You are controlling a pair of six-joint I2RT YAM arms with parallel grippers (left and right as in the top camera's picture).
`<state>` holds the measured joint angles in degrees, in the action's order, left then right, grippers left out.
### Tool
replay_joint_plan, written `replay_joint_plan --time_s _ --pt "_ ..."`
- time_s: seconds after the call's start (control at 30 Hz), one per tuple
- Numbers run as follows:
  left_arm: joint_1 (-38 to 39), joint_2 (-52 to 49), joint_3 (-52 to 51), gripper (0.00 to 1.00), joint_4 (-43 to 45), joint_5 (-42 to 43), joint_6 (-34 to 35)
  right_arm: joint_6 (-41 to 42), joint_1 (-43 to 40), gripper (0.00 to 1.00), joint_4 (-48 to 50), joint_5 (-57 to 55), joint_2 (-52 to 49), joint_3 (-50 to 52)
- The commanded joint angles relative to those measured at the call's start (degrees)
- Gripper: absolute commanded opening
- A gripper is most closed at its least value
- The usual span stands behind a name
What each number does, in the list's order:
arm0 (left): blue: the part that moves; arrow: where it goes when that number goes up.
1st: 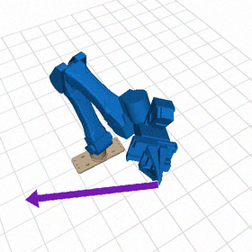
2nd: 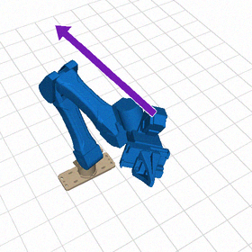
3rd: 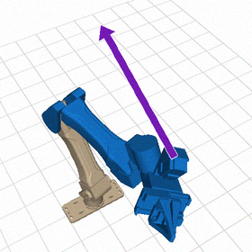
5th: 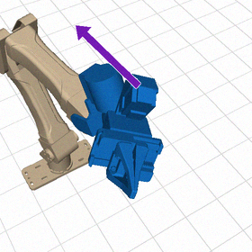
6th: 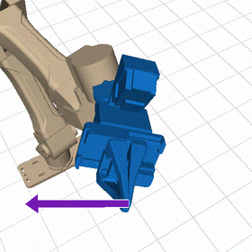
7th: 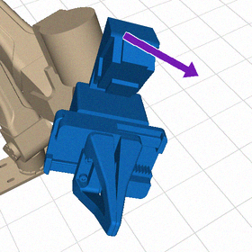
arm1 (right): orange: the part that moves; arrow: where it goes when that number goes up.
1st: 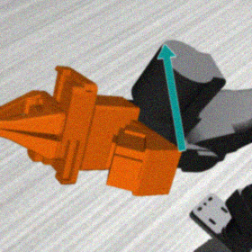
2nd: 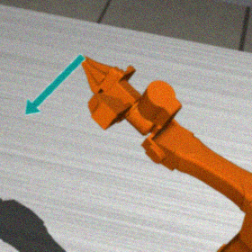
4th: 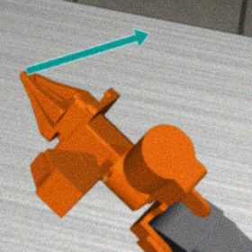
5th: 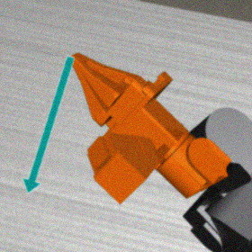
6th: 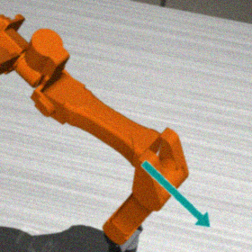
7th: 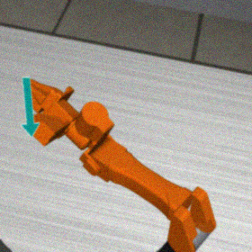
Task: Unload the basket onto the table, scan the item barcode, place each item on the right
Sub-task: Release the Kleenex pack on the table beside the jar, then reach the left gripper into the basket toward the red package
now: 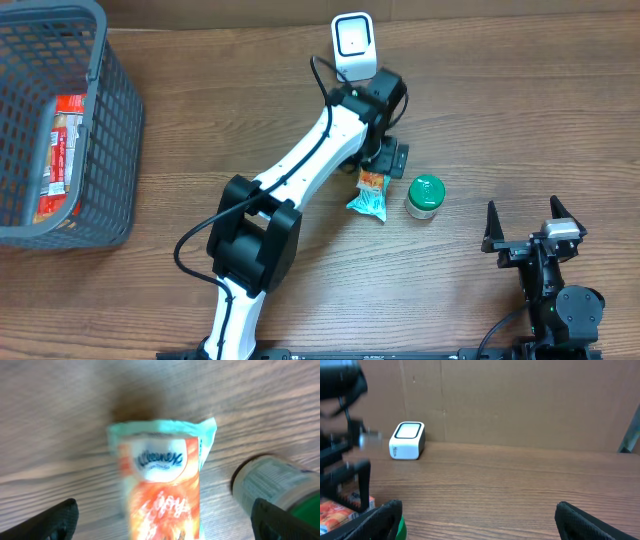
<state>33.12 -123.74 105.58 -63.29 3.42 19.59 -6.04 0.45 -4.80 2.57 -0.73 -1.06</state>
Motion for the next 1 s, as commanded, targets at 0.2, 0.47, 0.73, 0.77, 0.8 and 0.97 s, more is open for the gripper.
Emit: replay_joint_plan --time_s 0.2,0.47,0.73,0.77,0.8,0.97 --pt "-8.7 2.7 35.4 1.00 -22.4 -21.4 -6.8 -0.2 -0.2 1.00 0.2 0.1 0.6 0.6" --pt "-25.7 3.9 53.2 1.00 -33.5 -16.6 -7.4 -0.2 -0.2 1.00 0.2 0.1 0.6 0.6" --pt "-45.4 12.4 47.8 1.00 -33.5 -6.4 -9.1 -0.2 -0.2 1.00 0.2 0.1 0.6 0.6" --pt "-47.1 13.9 45.5 1.00 -33.5 -6.5 -9.2 -0.2 -0.2 1.00 0.2 0.1 0.6 0.6" --pt "-48.9 15.9 42.3 0.99 -33.5 -6.7 -9.4 -0.2 -0.2 1.00 0.2 0.1 0.6 0.6" --pt "-56.9 25.8 25.4 0.96 -32.9 -7.0 -8.7 -0.2 -0.2 1.00 0.2 0.1 0.6 0.6"
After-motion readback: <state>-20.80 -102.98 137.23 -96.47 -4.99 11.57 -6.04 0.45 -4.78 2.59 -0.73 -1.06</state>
